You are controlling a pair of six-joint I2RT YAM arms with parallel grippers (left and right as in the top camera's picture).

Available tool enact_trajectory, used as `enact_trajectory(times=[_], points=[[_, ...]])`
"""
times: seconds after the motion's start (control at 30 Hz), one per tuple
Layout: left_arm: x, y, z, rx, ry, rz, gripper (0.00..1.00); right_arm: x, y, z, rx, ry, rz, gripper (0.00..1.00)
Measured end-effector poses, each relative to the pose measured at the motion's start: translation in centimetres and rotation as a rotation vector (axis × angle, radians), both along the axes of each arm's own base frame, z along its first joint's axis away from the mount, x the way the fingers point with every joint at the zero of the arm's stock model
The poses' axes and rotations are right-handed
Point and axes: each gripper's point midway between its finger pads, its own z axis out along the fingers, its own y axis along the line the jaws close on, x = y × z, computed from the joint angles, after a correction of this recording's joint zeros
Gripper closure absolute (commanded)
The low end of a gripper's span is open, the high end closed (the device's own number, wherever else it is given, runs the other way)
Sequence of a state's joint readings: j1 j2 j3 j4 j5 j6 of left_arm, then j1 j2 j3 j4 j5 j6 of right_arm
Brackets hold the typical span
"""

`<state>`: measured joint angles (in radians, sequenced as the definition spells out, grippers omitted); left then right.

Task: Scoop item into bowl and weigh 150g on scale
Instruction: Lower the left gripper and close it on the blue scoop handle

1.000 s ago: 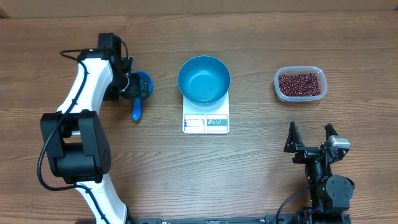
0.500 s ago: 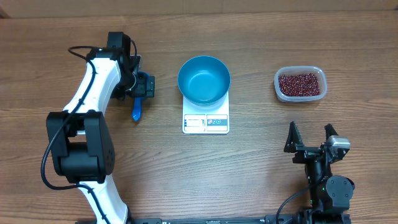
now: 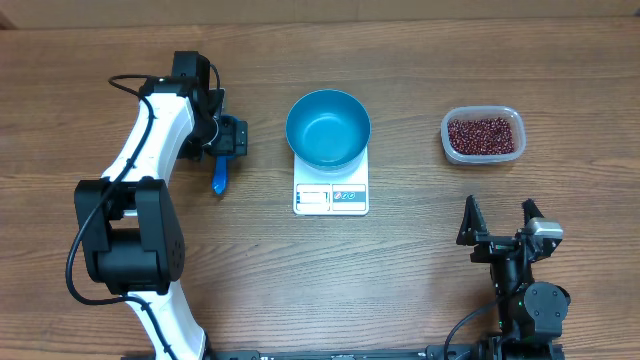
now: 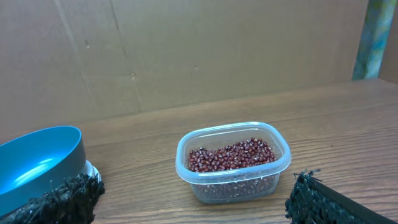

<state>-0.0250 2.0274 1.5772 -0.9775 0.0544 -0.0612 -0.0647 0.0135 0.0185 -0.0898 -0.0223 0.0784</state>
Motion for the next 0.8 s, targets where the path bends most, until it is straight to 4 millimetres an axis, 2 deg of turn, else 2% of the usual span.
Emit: enact_trajectory(times=[0.57, 0.67, 0.8], points=[[-0.8, 0.0, -1.4, -0.001, 0.021, 0.012, 0.0, 0.0, 0.0, 0.0, -0.001, 0.0, 0.0, 0.0], [-0.6, 0.0, -1.4, -0.001, 0.013, 0.012, 0.02, 0.0, 0.0, 0.0, 0.0, 0.0, 0.0, 0.0], [-0.5, 0.0, -1.4, -0.002, 0.008, 0.015, 0.11, 0.0, 0.0, 0.0, 0.0, 0.0, 0.0, 0.0]])
